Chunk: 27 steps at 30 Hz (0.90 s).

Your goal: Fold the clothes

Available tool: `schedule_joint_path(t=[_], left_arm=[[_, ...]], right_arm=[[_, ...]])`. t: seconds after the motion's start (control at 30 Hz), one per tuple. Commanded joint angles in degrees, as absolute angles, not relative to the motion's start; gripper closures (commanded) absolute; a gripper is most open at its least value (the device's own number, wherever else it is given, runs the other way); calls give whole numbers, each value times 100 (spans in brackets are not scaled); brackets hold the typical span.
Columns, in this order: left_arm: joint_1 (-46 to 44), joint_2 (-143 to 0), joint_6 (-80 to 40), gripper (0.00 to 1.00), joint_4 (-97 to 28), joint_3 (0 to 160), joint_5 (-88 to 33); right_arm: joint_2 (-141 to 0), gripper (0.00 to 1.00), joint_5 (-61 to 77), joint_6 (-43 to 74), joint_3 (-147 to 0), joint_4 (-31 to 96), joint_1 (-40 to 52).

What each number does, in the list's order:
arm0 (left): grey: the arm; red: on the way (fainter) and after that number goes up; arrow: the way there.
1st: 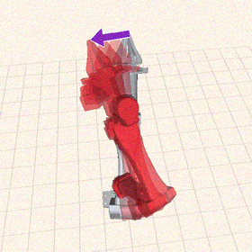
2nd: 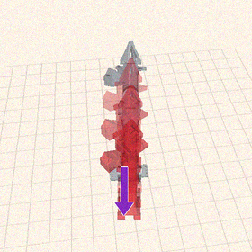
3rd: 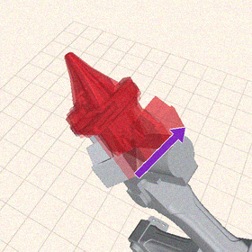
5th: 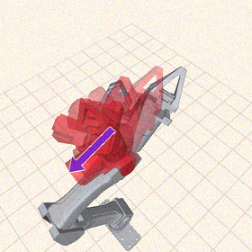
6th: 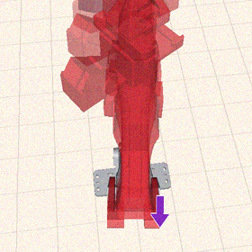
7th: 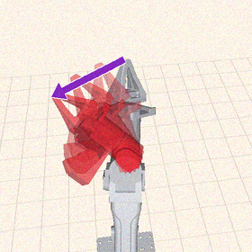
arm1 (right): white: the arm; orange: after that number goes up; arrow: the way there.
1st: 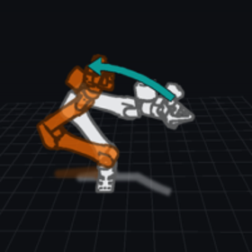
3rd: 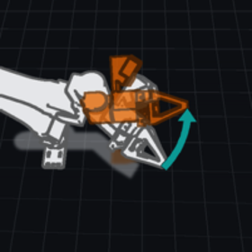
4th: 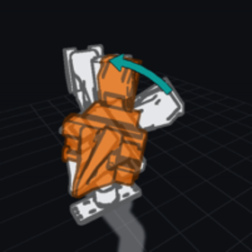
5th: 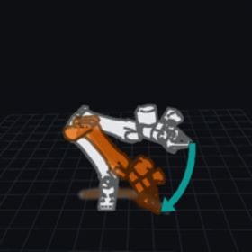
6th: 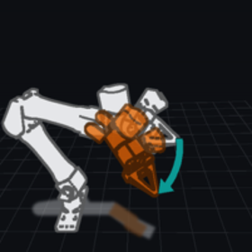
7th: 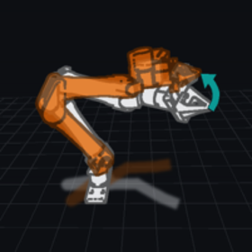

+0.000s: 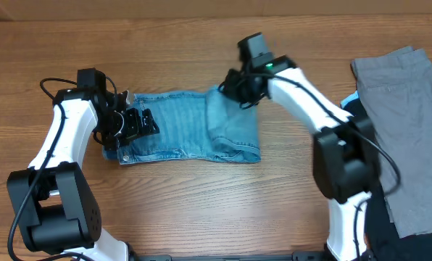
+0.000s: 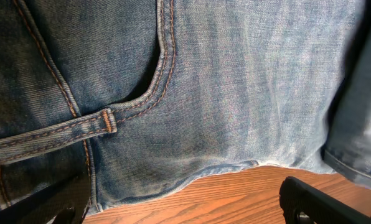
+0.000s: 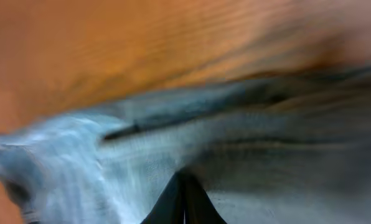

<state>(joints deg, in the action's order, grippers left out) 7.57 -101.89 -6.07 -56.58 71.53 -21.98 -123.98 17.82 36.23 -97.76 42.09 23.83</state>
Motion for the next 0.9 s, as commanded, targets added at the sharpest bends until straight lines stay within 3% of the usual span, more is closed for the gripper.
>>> schedule_joint_path(t=[0.0,0.1,0.2,0.4,0.47,0.67,0.87], left_arm=[[768,-10189,-644,0,-5680,7129,-2165],[768,-10189,-644,0,-5695,7129,-2165],[768,-10189,-644,0,-5708,7129,-2167],[768,-10189,-644,0,-5758,7129,-2163],[768,-10189,-644,0,-5756,7129,-2163],[768,-10189,-646,0,-5708,7105,-2167],[768,-10189,-646,0,-5682,7098,-2165]], right_arm=[[-12877,95,2377,3881,-9821,4071,2709],[-13139,91,2300,3900,-9821,3962,2862],[-13152,96,1986,3883,-9830,3981,2899],[-12232,96,1310,3734,-9839,4215,2823],[-11784,92,1293,3553,-9839,4366,2749],[-11096,62,1293,3406,-9839,5280,2709],[-11216,61,1356,3430,-9341,5752,3081]])
